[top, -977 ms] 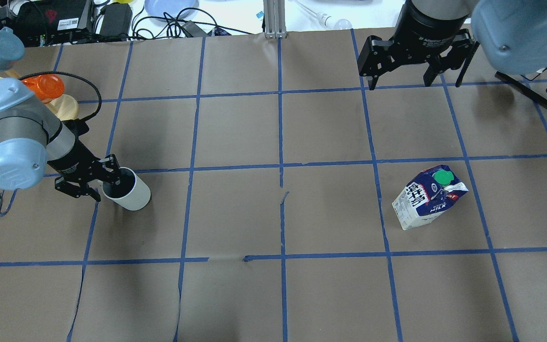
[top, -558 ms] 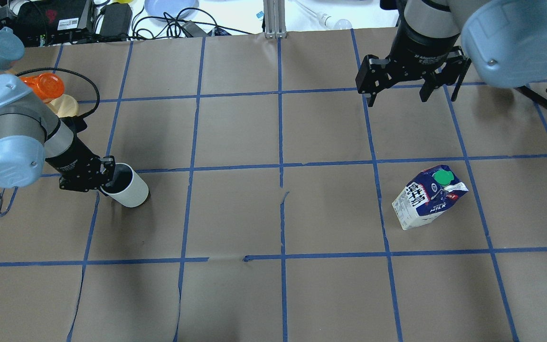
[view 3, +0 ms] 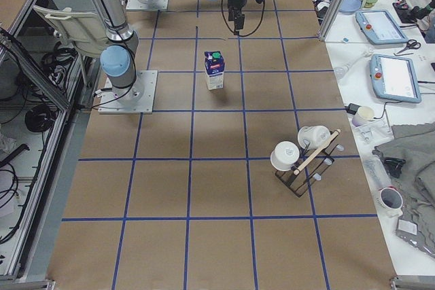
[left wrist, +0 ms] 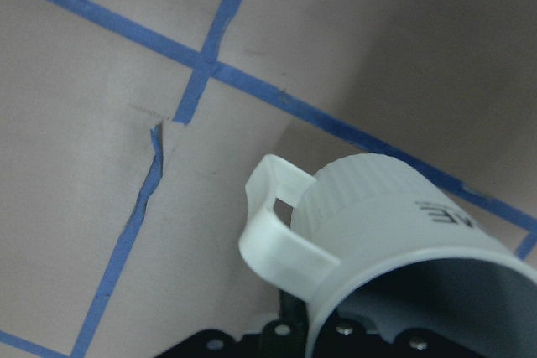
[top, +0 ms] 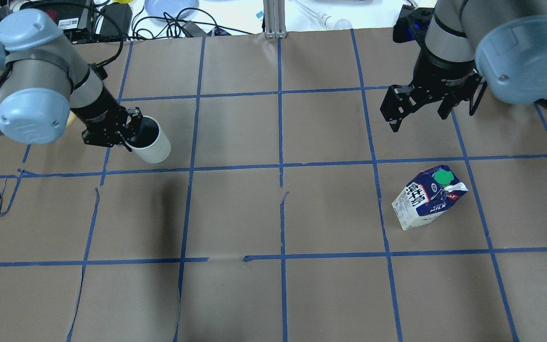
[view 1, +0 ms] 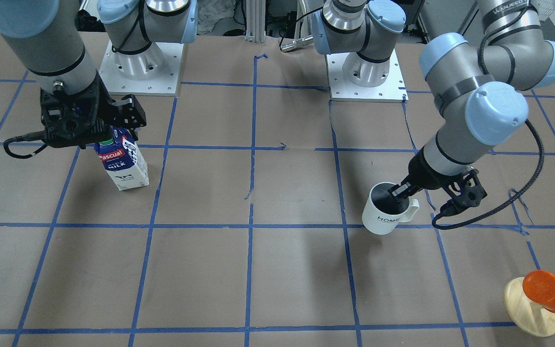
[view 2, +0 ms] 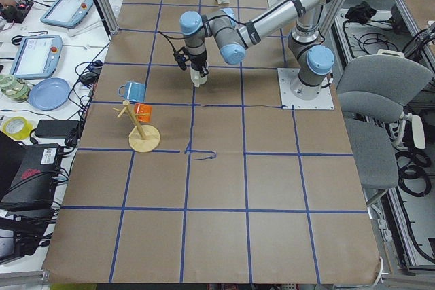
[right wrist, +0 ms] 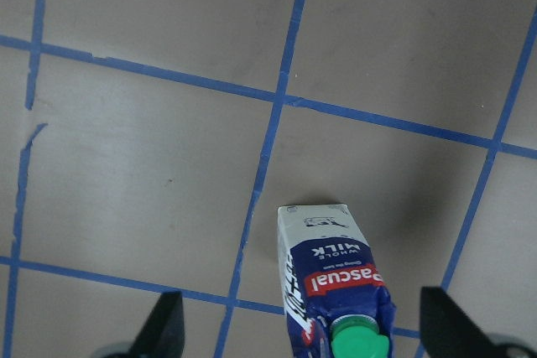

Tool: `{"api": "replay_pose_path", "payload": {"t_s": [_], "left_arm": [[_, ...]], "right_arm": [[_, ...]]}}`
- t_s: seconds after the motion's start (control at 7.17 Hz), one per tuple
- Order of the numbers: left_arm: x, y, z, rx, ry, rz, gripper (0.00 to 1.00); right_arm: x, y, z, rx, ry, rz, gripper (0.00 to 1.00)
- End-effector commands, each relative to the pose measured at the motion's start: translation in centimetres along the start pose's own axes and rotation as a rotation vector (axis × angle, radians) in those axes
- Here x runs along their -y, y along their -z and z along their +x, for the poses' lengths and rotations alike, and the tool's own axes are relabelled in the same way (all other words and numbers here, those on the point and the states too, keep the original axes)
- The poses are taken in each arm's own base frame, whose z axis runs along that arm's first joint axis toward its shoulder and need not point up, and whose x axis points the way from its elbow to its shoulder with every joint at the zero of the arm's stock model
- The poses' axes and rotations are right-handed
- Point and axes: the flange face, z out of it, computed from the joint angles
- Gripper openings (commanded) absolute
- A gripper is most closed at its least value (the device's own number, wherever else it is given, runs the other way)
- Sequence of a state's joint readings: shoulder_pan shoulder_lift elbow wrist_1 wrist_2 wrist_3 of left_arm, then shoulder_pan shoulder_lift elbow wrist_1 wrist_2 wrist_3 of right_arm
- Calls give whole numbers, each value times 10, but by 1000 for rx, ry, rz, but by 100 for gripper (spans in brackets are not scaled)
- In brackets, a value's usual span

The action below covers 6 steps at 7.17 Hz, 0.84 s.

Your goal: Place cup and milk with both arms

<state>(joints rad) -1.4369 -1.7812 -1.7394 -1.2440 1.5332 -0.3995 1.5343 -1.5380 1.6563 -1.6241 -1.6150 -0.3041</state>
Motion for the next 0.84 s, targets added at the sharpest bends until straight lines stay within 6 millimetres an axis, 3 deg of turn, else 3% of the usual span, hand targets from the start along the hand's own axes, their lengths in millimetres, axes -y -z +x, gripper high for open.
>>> {"api": "replay_pose_path", "payload": {"t_s": [0.0,0.28,0.56,0.7], "left_arm": [[-37,-1,75,-47,79,-21,0],[-63,-34,127,-60,104,-12,0],[-101,-60,170,-56,176,-18,0],[-112,-71,182,-65,161,-34,0]], "right_arm": [[-30,-31,37,26,70,-46,100],[-44,-73,49,51,61,-82,100],[-55,-122,36,52,56,-73,100],[-58,-134,34,50,54,-67,100]]}}
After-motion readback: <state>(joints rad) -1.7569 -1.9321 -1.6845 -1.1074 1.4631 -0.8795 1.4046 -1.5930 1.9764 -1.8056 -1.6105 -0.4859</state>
